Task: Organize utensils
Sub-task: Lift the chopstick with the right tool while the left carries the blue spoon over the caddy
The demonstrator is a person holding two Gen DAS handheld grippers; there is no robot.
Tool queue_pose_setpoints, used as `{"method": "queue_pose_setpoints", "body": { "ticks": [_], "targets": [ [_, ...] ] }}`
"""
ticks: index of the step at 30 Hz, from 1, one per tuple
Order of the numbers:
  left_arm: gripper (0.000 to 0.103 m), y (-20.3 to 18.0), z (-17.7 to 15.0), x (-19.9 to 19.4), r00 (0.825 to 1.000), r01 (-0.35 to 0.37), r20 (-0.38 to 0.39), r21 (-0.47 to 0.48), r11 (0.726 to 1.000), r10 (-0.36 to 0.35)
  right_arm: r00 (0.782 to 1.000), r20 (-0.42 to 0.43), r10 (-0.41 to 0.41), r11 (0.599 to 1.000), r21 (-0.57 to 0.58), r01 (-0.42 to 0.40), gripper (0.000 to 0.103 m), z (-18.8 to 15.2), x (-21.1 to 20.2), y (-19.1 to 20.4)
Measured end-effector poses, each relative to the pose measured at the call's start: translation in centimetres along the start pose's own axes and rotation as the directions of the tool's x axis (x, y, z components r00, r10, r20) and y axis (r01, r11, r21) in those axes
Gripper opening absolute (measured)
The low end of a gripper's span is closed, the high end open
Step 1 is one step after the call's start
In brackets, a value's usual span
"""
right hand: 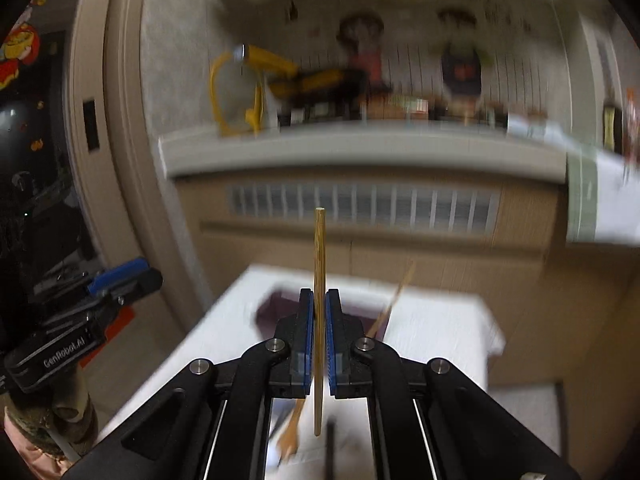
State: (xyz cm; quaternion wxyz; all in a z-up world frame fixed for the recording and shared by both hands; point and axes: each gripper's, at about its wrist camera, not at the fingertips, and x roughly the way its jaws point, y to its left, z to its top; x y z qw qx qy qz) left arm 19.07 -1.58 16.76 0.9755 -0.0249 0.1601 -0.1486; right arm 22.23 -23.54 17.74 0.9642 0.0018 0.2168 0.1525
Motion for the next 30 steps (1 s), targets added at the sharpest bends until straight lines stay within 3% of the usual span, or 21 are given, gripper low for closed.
{"method": "queue_pose_setpoints", "body": {
  "ticks": [3,6,8,9,13,15,17,21,24,30],
  "targets": [
    [0.029,0.2,0.5,2.1,0.999,0.031,-0.044,0.029,0.999,-0.029,0.999,0.022,-0.030,1.000,-0.006,0.030,0.005,1.4,0.5,-0.6],
    [0.030,-0.3,-1.7,4.9,0.986,0.082,-0.154,0.070,0.994,-0.070,0.999,-0.003,-0.045,0.999,-0.011,0.045,0.005,0.7,1.3,-1.1],
    [0.030,-0.7,-4.6,7.3,0.958,0.132,-0.267,0.079,0.988,-0.106,0.999,-0.032,-0.043,0.999,0.005,0.044,0.005,-0.1,1.7,-1.9],
    [0.030,-1.1,-6.2,8.6,0.936,0.163,-0.329,0.078,0.984,-0.129,0.998,-0.044,-0.039,0.999,0.012,0.039,0.005,-0.5,1.8,-2.2],
    [0.036,-3.1,-11.8,13.2,0.829,0.287,-0.524,0.103,0.952,-0.193,0.994,-0.097,-0.045,0.999,0.025,0.048,0.005,-2.6,2.5,-3.2],
    [0.036,-3.9,-13.5,15.0,0.801,0.300,-0.572,0.133,0.945,-0.174,0.991,-0.122,-0.053,0.998,0.029,0.057,0.005,-3.4,2.8,-3.7],
    [0.038,-4.3,-14.8,17.3,0.762,0.305,-0.630,0.146,0.941,-0.149,0.989,-0.139,-0.058,0.997,0.034,0.063,0.005,-4.1,3.0,-4.2],
    [0.038,-4.3,-16.5,20.9,0.718,0.248,-0.693,0.162,0.955,-0.069,0.984,-0.167,-0.055,0.997,0.045,0.063,0.005,-5.1,3.4,-4.9],
    [0.038,-4.2,-17.1,22.1,0.702,0.220,-0.710,0.142,0.965,-0.056,0.984,-0.174,-0.046,0.997,0.048,0.055,0.005,-5.4,3.5,-4.9],
    [0.035,-4.6,-17.0,19.9,0.754,0.178,-0.655,0.136,0.975,-0.046,0.983,-0.182,-0.025,0.998,0.049,0.035,0.005,-6.1,3.5,-4.4]
  ]
}}
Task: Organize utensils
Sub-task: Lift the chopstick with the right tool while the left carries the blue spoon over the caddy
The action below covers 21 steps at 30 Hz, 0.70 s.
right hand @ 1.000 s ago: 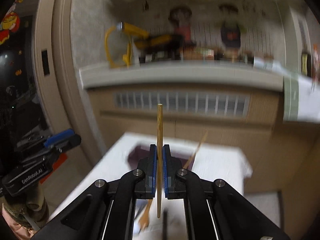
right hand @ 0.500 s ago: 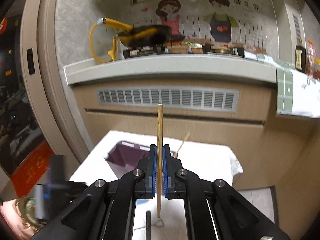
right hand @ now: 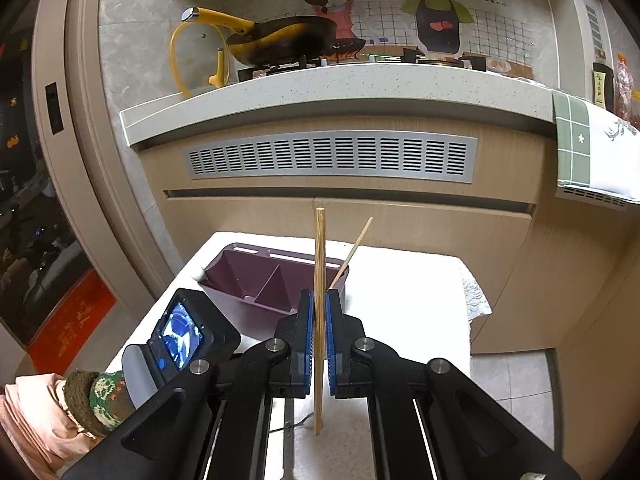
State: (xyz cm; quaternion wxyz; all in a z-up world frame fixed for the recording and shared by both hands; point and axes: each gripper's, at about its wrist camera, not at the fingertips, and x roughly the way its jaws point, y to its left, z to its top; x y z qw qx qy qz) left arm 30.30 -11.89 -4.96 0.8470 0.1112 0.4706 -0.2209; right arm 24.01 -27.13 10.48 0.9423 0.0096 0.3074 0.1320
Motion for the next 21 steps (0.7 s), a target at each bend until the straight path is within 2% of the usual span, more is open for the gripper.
{"method": "queue_pose_setpoints", "body": {
  "ticks": [5,9,12,14,17,19,21],
  "targets": [
    [0.035,0.4,-1.8,-4.7,0.991,0.054,0.129,-0.075,0.996,-0.044,1.000,-0.013,0.015,1.000,-0.002,-0.015,0.005,-0.8,-0.3,0.8],
    [0.034,1.0,-3.8,-8.8,0.967,0.107,0.245,-0.147,0.983,-0.068,0.999,-0.025,0.032,0.999,-0.004,-0.032,0.005,-1.6,-0.5,1.6],
    [0.031,1.2,-4.3,-12.0,0.945,0.131,0.319,-0.166,0.977,-0.073,0.999,-0.016,0.039,0.999,-0.003,-0.039,0.005,-1.2,-0.8,2.0],
    [0.029,1.8,-3.1,-14.4,0.923,0.130,0.381,-0.159,0.979,-0.060,0.999,0.005,0.037,0.999,-0.009,-0.037,0.005,-0.4,-1.3,2.2],
    [0.027,2.2,1.1,-18.0,0.872,0.133,0.486,-0.123,0.983,-0.057,0.995,0.092,0.027,0.999,-0.034,-0.024,0.005,2.6,-2.7,2.7],
    [0.027,2.7,3.5,-20.8,0.825,0.116,0.564,-0.107,0.987,-0.035,0.986,0.167,0.025,0.999,-0.047,-0.017,0.005,5.1,-3.8,2.8],
    [0.027,3.3,6.0,-22.2,0.786,0.105,0.617,-0.097,0.990,-0.023,0.978,0.205,0.036,0.999,-0.048,-0.027,0.005,7.3,-3.9,2.8]
  ]
}}
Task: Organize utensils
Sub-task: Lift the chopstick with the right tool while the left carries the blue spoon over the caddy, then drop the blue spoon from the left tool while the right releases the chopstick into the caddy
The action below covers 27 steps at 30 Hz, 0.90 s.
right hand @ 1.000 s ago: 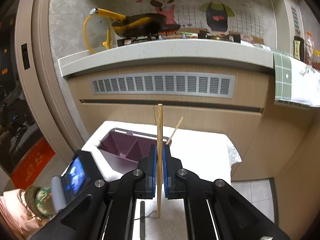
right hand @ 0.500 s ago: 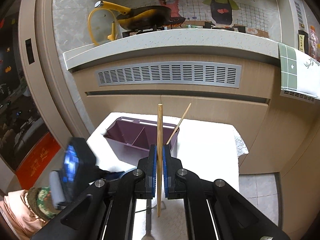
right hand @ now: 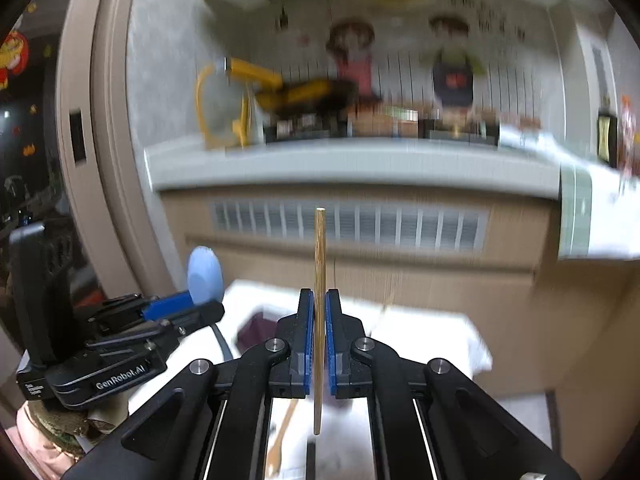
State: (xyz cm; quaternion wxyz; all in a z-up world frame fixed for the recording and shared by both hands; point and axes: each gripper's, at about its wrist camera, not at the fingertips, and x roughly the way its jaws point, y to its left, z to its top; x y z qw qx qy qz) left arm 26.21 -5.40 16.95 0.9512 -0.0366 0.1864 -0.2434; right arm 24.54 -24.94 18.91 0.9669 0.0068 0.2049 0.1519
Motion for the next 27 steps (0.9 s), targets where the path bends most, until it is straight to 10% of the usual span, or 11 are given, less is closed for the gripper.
{"method": "queue_pose_setpoints", "body": {
  "ticks": [8,22,27],
  "targets": [
    [0.027,4.2,2.5,4.9,0.999,0.018,0.040,-0.078,0.997,-0.015,1.000,-0.010,-0.013,0.999,0.029,0.013,0.005,1.6,6.6,-1.2],
    [0.028,9.1,-7.0,14.2,0.969,-0.029,-0.247,-0.219,0.975,-0.027,0.945,-0.326,0.013,0.998,0.069,0.010,0.006,-7.0,17.7,-2.6],
    [0.047,9.4,-7.3,11.7,0.977,-0.048,-0.213,-0.235,0.971,-0.003,0.944,-0.327,-0.039,0.998,0.027,0.051,0.041,-8.1,16.9,-2.5]
  ]
}}
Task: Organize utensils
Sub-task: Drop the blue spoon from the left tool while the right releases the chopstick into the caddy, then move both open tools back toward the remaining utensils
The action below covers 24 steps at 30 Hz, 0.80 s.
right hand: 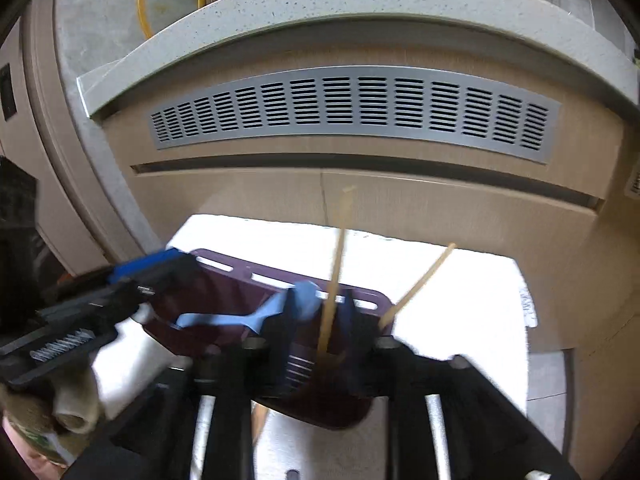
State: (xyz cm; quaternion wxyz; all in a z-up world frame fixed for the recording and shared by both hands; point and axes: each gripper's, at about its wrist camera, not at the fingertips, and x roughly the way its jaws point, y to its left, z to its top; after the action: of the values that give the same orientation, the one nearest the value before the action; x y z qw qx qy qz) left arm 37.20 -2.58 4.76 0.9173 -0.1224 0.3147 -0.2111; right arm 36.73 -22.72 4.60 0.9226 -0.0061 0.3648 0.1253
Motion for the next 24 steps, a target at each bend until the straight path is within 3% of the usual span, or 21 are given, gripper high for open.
{"method": "queue_pose_setpoints", "body": {
  "ticks": [7,10,17,24],
  "targets": [
    [0.062,0.0,-2.9,-5.5,0.990,-0.119,0.084,0.029,0.992,0.117,0.998,0.029,-0.048,0.999,-0.021,0.049,0.043,-3.1,-4.3,-0.5],
    [0.069,0.5,-5.2,-7.2,0.984,-0.161,0.078,0.036,0.986,0.158,0.998,0.011,-0.062,0.998,-0.016,0.062,0.051,-5.1,-5.6,-0.8],
    [0.071,1.1,-12.2,-9.3,0.975,-0.215,-0.042,0.034,0.976,0.216,0.995,-0.073,-0.066,0.998,-0.022,0.065,0.052,-11.5,-7.1,-0.3],
    [0.073,1.7,-17.9,-9.5,0.952,-0.253,-0.171,0.016,0.967,0.252,0.984,-0.175,-0.041,0.998,-0.046,0.033,0.052,-16.4,-6.7,1.1]
  ]
}}
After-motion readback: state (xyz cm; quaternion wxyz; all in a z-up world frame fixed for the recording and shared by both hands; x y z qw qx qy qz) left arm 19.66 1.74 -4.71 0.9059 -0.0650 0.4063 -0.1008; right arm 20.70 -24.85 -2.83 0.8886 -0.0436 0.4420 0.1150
